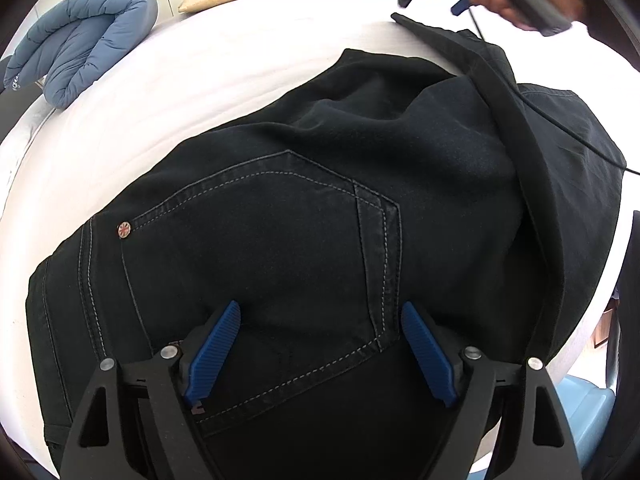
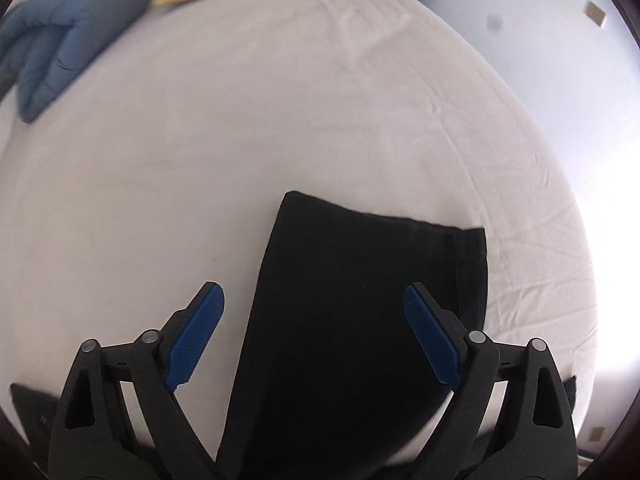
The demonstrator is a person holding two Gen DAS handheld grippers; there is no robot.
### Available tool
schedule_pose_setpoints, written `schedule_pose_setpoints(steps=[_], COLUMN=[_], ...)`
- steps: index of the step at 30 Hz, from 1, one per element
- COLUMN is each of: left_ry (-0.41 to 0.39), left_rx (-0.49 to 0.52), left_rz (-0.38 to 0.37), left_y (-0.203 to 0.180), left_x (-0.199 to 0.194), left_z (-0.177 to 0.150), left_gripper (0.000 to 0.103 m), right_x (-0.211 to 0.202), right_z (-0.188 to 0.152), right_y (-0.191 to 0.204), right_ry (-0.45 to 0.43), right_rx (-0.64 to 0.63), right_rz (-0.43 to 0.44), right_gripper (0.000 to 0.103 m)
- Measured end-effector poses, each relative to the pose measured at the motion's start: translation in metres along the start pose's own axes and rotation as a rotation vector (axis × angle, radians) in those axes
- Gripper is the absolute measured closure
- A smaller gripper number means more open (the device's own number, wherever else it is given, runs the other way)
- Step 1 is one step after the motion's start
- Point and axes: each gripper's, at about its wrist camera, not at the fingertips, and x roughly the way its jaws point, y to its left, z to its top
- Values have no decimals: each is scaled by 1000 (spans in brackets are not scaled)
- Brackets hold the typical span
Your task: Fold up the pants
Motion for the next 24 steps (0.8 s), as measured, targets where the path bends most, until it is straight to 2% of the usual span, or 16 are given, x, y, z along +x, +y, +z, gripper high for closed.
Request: schedule_pose_setpoints(steps=[5,7,8,10,11,12,13,14,16,18,21,24], left_ry=[-7,-8,-9,-12,-13,-14,-14,-13,-14,-12,-9,-1], left_rx=[4,4,4,2,0,-1,-2,-1,-1,-4,-9,-15], left_rz=[-8,-8,-8,-8,-8,-8,-8,-8,-8,-8,-6,-8], left_y=[7,6,5,4,4,4,4,3,3,1,0,1], left_x=[-1,0,1,1,0,0,-1,0,0,0,-1,-1], left_z=[1,2,2,1,1,0,0,0,0,0,1,4], left_gripper=[17,17,17,17,17,17,17,17,17,17,17,17], right_x=[40,50,53,58,60,59,58,55,40,14,-35,-89], right_z=[14,17,19,22,26,30,32,35,38,38,26,-9], right_y=[22,30,33,35,35,37,34,31,24,-1,-49,-117], right_ry=[88,96,97,98,102,104,102,95,51,-12,-127,-235], right_rx=[-22,-42,-50,-46,-31,-24,-26,-28,-5,50,134,245], right_rz=[-113,-147,-155,-145,-122,-99,-97,-86,-35,40,134,178], right_gripper=[12,16,21,42,65,77,95,100,101,101,101,101])
